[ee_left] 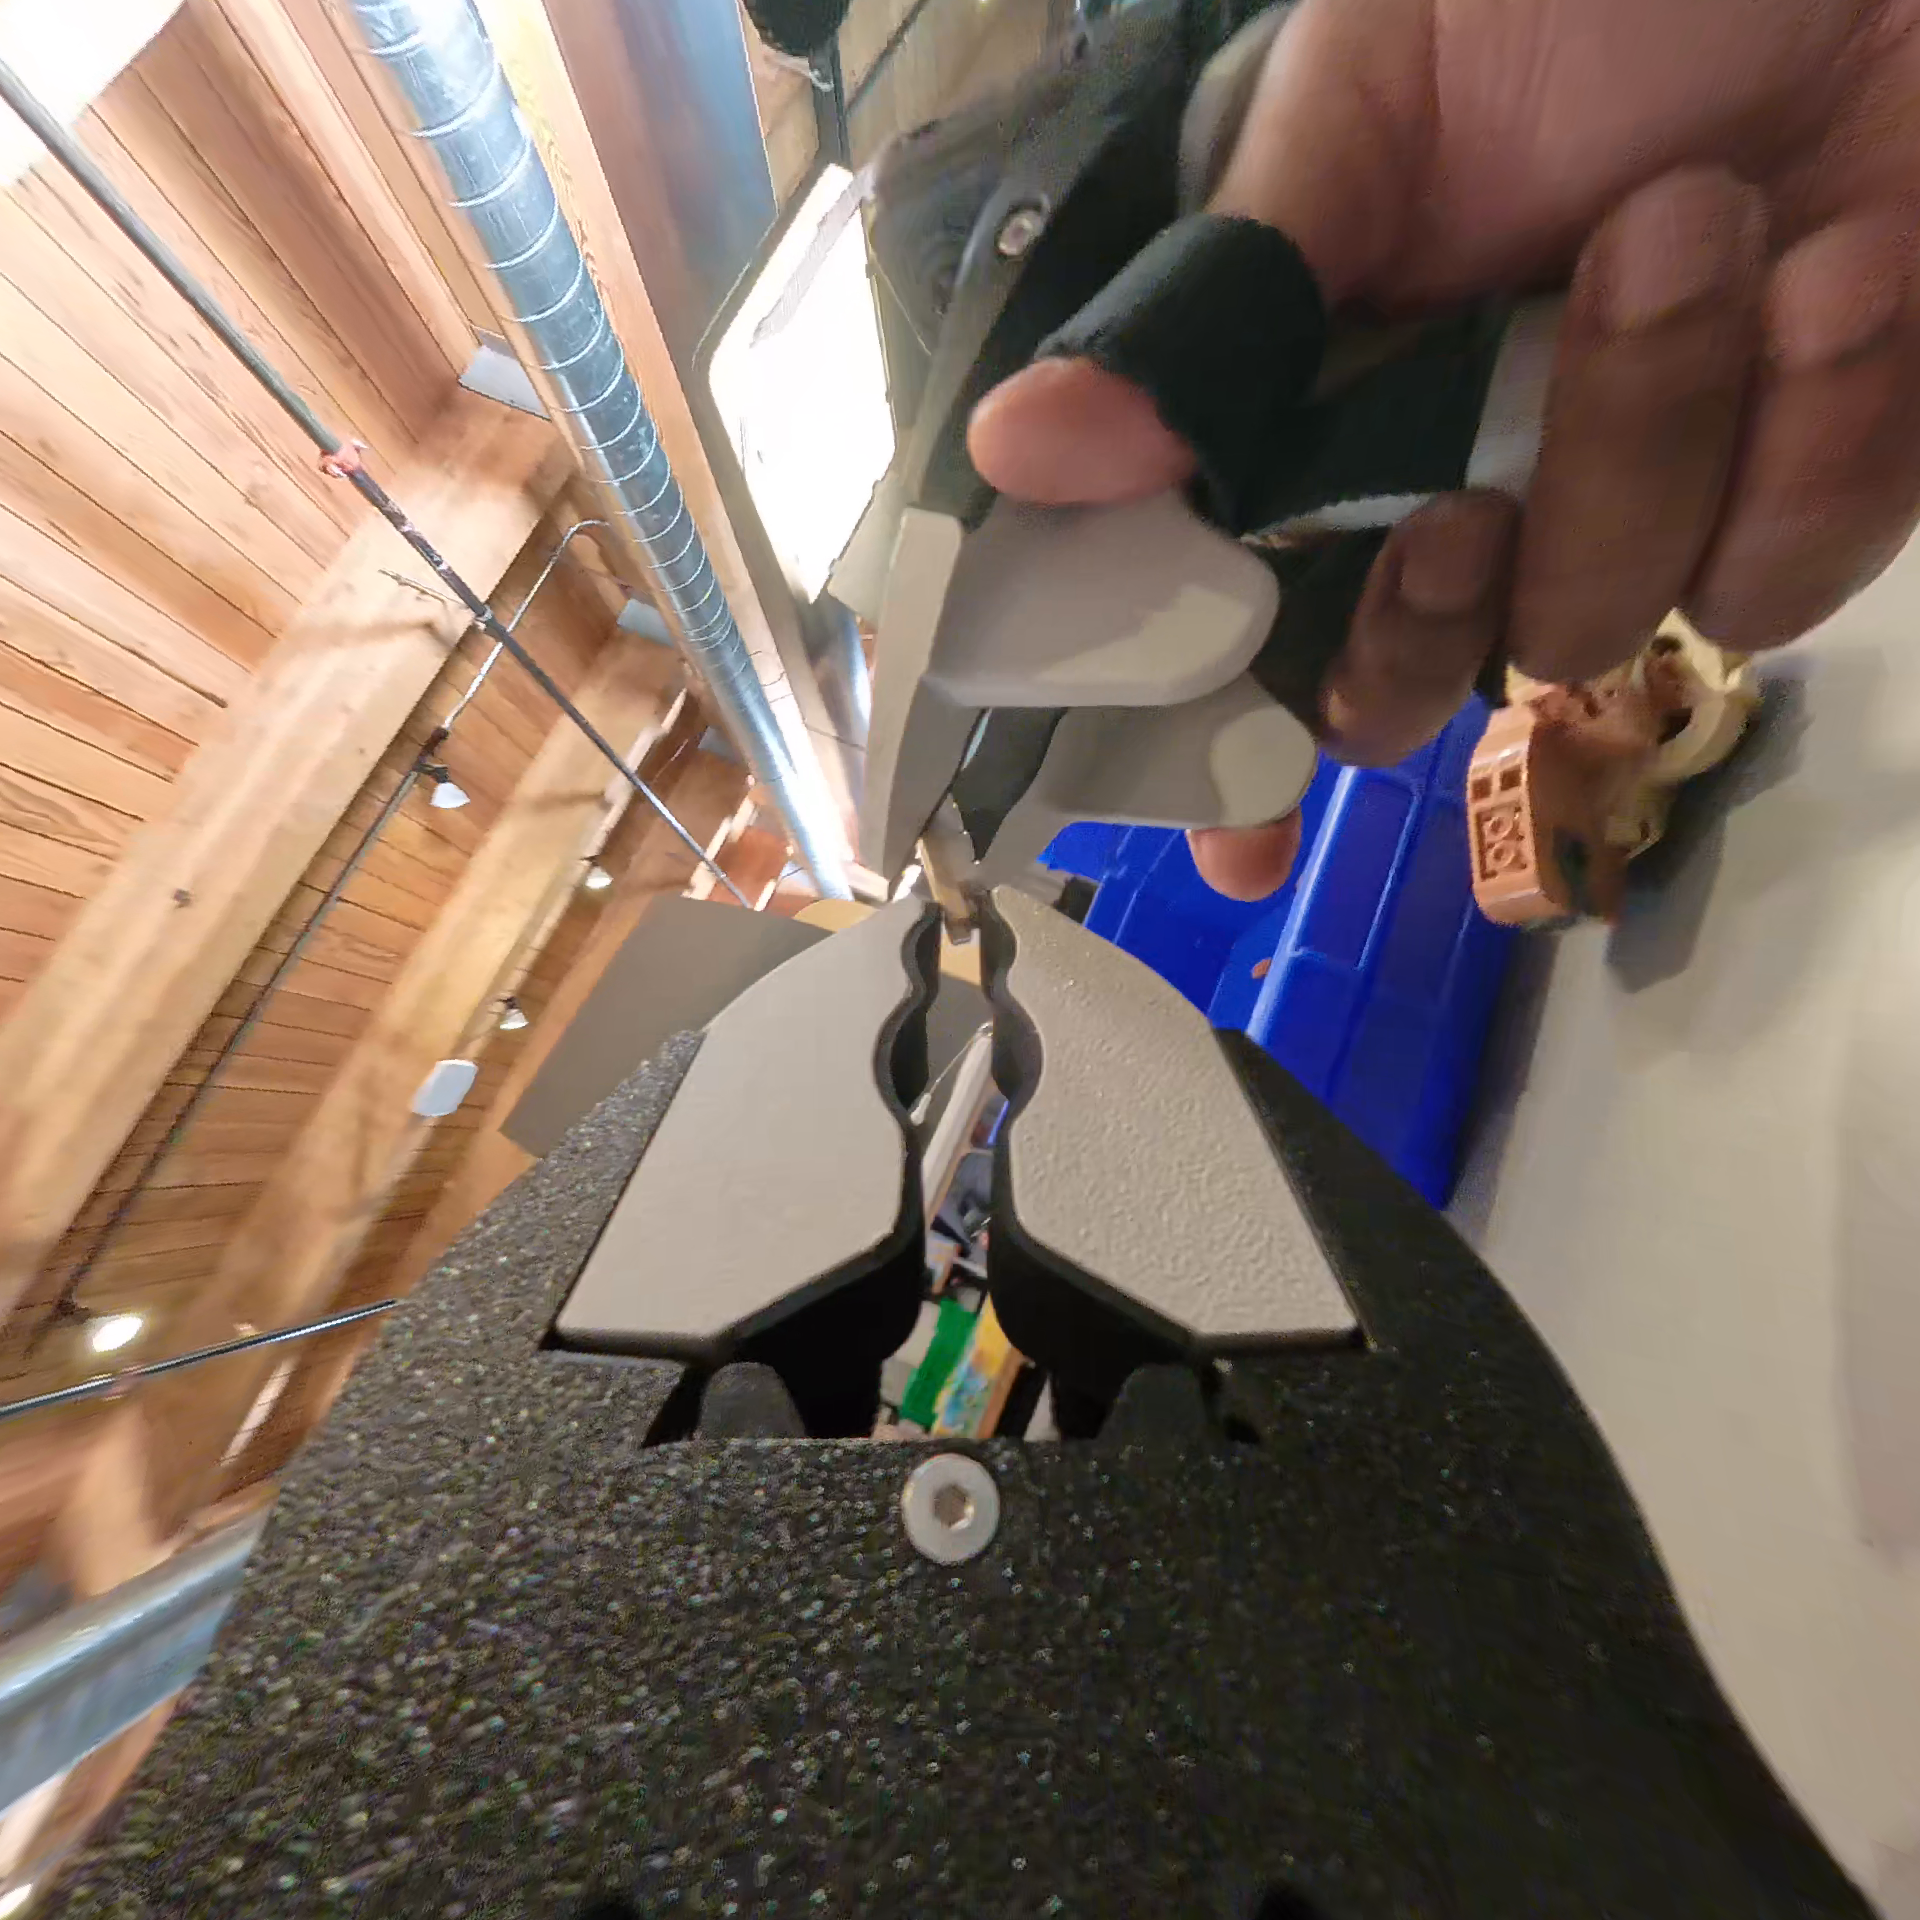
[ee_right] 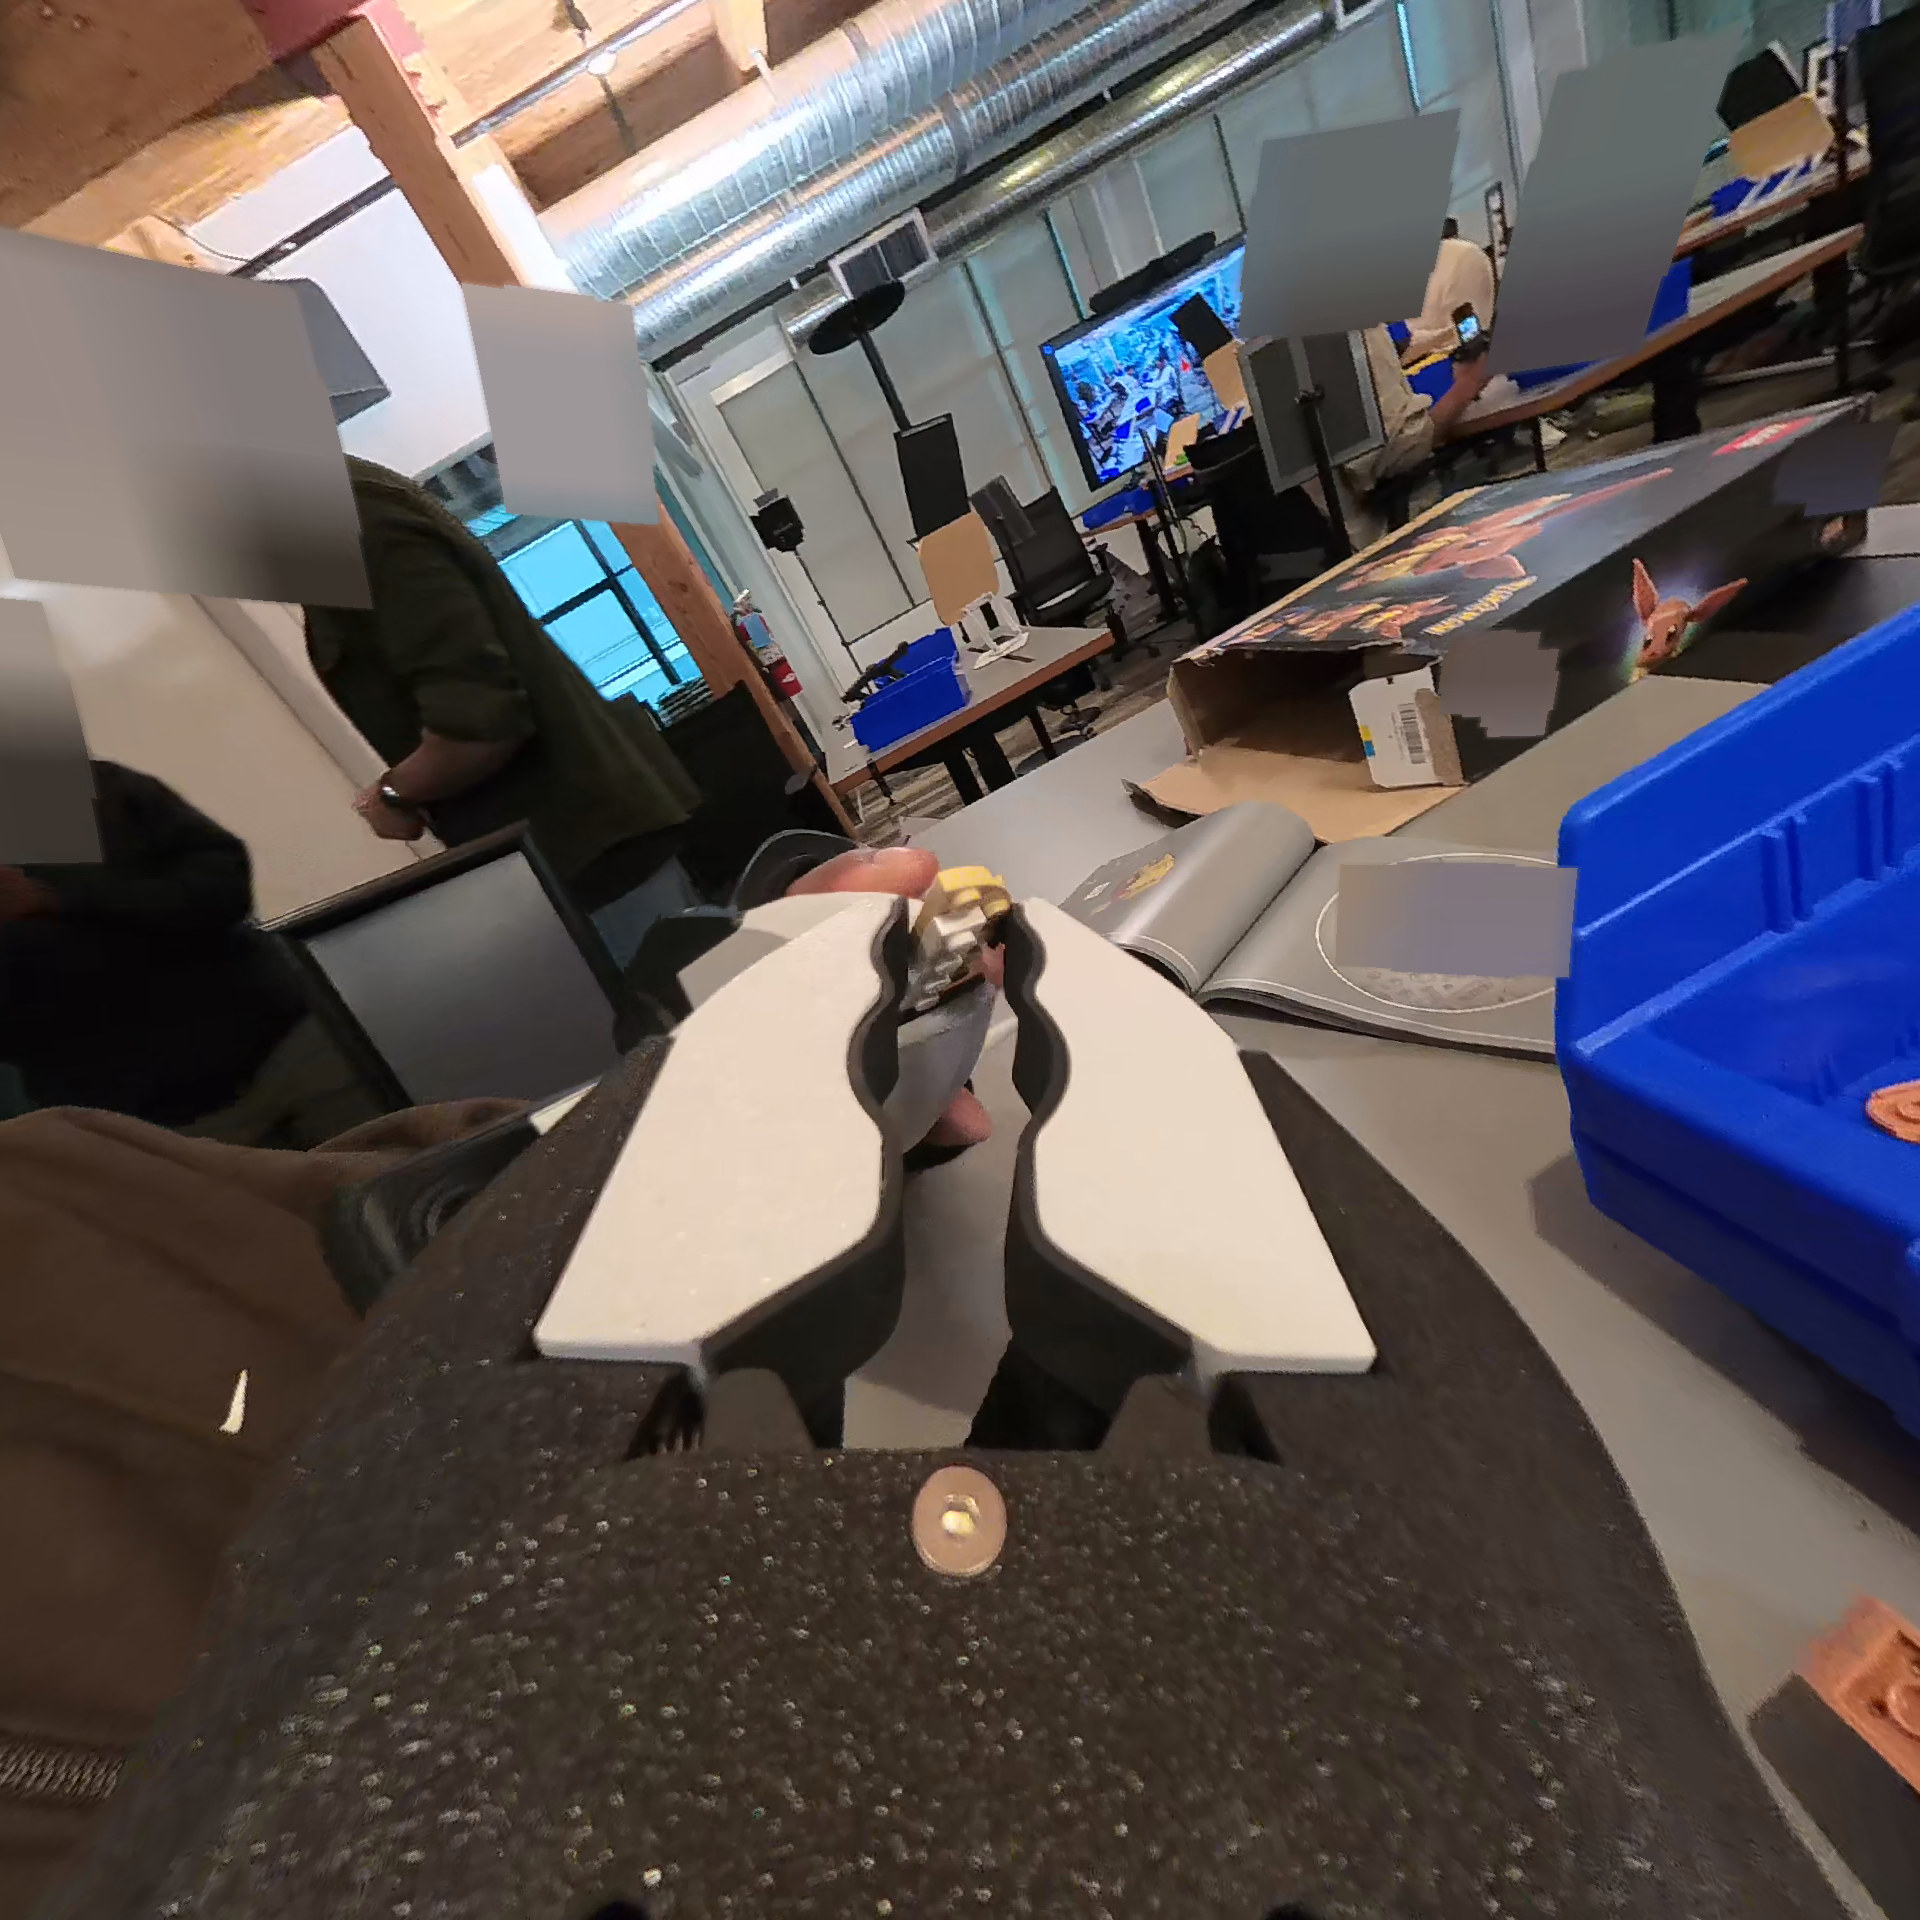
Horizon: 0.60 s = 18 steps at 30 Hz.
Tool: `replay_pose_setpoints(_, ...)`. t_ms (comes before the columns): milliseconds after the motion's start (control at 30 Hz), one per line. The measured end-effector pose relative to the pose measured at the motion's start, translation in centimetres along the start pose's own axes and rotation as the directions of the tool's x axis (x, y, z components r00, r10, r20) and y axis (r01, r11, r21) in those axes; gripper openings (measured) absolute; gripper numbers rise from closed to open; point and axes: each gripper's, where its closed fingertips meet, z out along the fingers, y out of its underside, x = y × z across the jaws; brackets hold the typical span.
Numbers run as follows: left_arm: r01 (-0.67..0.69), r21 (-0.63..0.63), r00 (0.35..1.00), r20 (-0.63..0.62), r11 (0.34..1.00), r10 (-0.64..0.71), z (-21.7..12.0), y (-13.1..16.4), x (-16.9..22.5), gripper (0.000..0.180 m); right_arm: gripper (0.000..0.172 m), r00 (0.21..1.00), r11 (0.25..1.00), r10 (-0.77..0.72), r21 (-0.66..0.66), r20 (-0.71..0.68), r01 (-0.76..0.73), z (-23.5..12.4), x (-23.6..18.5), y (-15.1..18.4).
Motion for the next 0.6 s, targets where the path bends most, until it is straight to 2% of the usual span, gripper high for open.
replay_pose_setpoints(133, -0.089, -0.051, 0.996, 0.009, 0.995, 0.090, 0.0, 0.4, 0.0, 0.006, 0.017, 0.999, 1.000, -0.016, -0.012, -0.045, 0.016, 0.0, 0.3, 0.1)
replay_pose_setpoints(233, -0.084, -0.051, 0.996, 0.016, 0.995, 0.085, -0.2, 0.2, -0.2, 0.006, 0.018, 0.997, 0.999, -0.051, -0.014, -0.054, 0.051, 0.1, 0.0, 0.0)
replay_pose_setpoints(467, 0.197, -0.004, 0.980, 0.018, 0.980, -0.197, -0.3, -0.8, -0.9, 0.005, 0.023, 0.995, 0.993, -0.093, 0.062, -0.044, 0.096, 0.1, -0.9, -0.7)
replay_pose_setpoints(600, 0.299, 0.011, 0.954, 0.010, 0.954, -0.299, -0.3, -1.0, -1.0, 0.005, 0.021, 0.993, 0.990, -0.111, 0.082, -0.042, 0.114, 0.4, -1.2, -0.6)
